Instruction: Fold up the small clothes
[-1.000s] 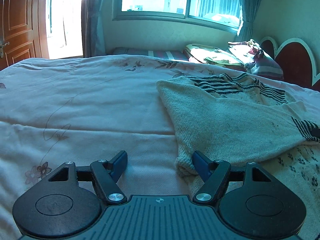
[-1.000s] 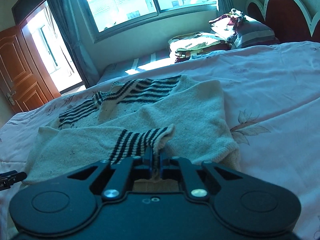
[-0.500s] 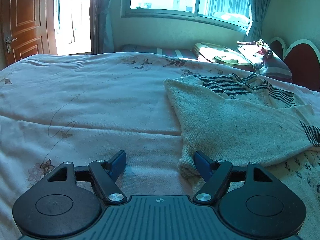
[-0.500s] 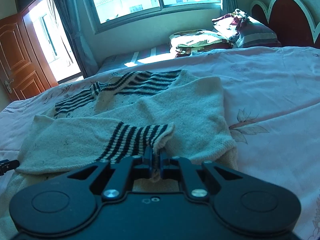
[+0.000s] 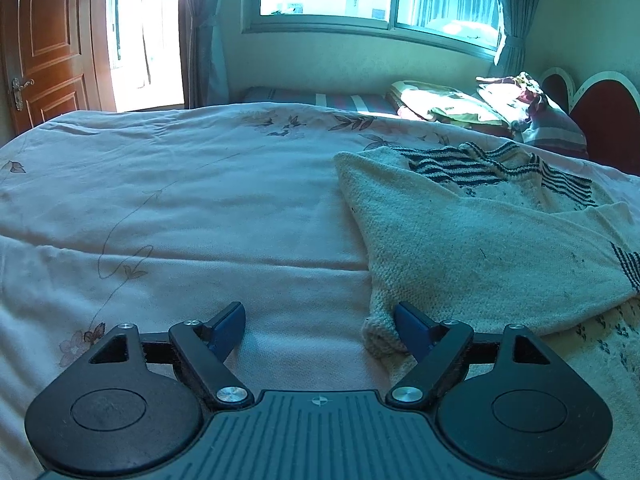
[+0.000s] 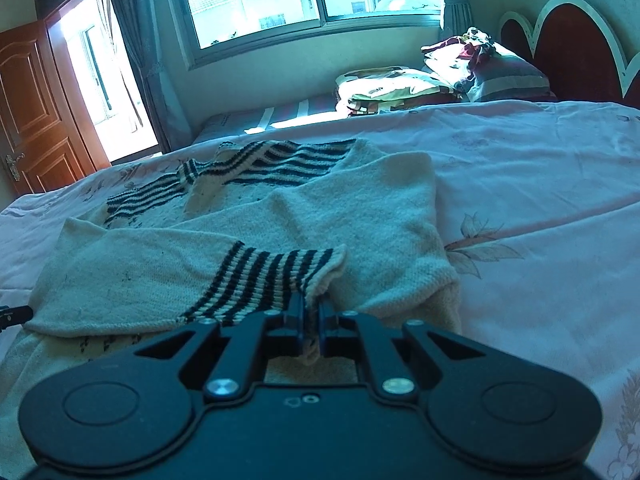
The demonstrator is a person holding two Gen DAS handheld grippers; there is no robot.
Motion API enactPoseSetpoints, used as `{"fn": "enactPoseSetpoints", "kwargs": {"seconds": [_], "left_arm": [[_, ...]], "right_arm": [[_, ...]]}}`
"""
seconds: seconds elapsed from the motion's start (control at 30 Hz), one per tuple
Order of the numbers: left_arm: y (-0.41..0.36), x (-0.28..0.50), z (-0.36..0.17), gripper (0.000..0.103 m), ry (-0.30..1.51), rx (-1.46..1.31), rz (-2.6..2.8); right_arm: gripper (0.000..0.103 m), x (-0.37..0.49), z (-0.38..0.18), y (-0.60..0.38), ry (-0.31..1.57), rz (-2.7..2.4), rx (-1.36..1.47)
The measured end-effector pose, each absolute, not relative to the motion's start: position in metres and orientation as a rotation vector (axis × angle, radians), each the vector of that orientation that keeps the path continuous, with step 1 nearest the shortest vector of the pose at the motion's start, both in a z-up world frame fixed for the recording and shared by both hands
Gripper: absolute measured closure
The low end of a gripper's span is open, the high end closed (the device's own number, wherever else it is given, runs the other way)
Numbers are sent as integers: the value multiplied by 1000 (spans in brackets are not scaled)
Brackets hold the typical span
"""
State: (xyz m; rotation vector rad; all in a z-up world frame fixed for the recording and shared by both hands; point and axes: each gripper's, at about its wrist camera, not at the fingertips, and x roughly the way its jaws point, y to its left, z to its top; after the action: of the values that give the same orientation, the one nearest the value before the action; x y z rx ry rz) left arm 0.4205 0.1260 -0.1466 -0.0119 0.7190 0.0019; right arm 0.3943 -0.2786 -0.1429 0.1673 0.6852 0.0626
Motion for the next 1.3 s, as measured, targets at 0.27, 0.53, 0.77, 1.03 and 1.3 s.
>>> {"fn": "enactPoseSetpoints", "kwargs": {"seconds": [0.27,0.53,0.77,1.03,1.3], "left_arm": [[53,417,-115,20,589,94,-151],[28,431,-132,20,669,88,-247],[44,497,-106,20,570,86,-195],[48,539,-144,20,665,102,-130],[40,539,-128,20,611,109,-130]], "right_arm": [[80,392,-123,-261,637,136,90],[85,399,-130,-269,656,144,58],[84,454,-115,-315,553,13,109],[88,516,-150,-336,674,-27,25],[82,529,-134,-347,581,-15,54]]}}
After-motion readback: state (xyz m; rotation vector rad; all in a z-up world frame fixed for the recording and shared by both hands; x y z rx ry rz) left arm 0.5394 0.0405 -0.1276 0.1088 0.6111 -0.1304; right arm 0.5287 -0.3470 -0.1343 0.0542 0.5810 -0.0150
